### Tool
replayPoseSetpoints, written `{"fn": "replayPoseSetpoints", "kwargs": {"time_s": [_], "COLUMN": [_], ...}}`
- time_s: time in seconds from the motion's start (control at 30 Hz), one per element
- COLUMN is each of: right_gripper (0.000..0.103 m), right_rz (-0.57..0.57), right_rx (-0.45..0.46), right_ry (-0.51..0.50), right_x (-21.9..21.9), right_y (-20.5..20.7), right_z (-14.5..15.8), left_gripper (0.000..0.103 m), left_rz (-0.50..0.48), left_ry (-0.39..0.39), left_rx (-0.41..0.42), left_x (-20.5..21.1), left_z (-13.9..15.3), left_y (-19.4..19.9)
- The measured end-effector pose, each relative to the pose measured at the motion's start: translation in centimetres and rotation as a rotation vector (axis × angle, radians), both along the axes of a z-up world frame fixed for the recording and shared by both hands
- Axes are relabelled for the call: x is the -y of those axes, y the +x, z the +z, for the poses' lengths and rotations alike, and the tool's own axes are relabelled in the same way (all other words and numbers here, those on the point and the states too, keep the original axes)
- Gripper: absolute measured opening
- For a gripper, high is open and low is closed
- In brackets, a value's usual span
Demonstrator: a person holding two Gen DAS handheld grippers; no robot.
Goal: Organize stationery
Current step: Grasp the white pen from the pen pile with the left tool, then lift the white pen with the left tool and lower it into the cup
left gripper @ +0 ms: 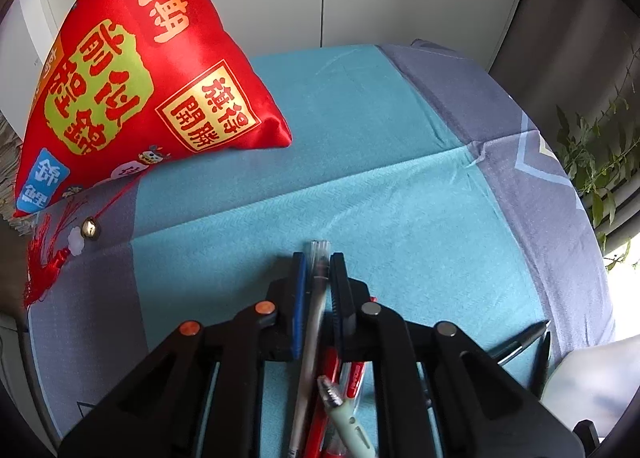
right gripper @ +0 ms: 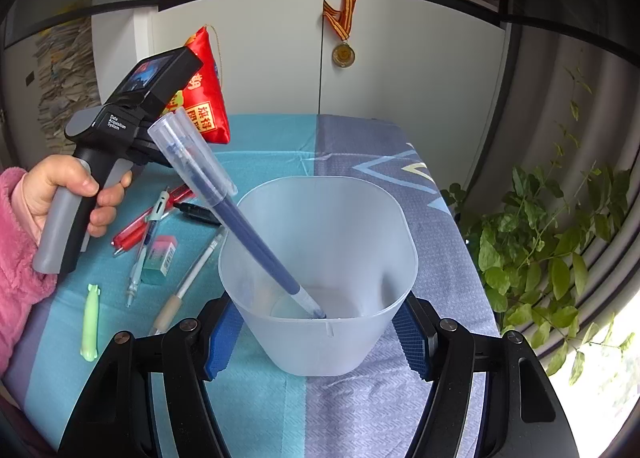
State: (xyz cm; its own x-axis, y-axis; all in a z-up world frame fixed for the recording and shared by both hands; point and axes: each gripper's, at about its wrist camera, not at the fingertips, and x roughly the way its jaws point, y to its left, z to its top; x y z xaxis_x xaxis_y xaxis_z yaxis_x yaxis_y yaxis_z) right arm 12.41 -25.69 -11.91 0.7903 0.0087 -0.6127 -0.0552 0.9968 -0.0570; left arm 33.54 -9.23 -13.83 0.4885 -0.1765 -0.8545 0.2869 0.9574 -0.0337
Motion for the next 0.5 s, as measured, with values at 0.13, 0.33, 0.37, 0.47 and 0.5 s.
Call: {"fn": "replayPoseSetpoints", "kwargs": {"time_s": [0.13, 0.33, 0.37, 0.47, 0.5], "right_gripper": [0.07, 0.07, 0.07, 0.07, 0.07], "right_rz": [0.002, -0.002, -0.003, -0.003, -0.004], "right_rx": [0.0, 0.0, 0.0, 0.001, 0.001], "right_ry": [-0.003, 0.001, 0.002, 0.002, 0.002], "right_x": [0.0, 0.1, 0.1, 0.1, 0.1], "right_y": [0.0, -0.1, -0.1, -0.2, -0.2], "right_z": [0.0, -0.1, 0.0, 0.0, 0.0], "left_gripper": [0.009, 0.008, 0.008, 0.006, 0.006], "left_rz": [0.003, 0.003, 0.006, 0.009, 0.007], "left_ry": [-0.041, -0.103, -0.114, -0.139, -0.148], "left_rx": [0.047, 0.131, 0.147, 0.206, 0.224], "left_x": [-0.8, -2.4, -2.9, -3.8, -4.1], "left_z": [1.8, 5.8, 6.4, 8.4, 8.8], "left_y": [-1.2, -3.7, -4.0, -5.9, -6.3]}}
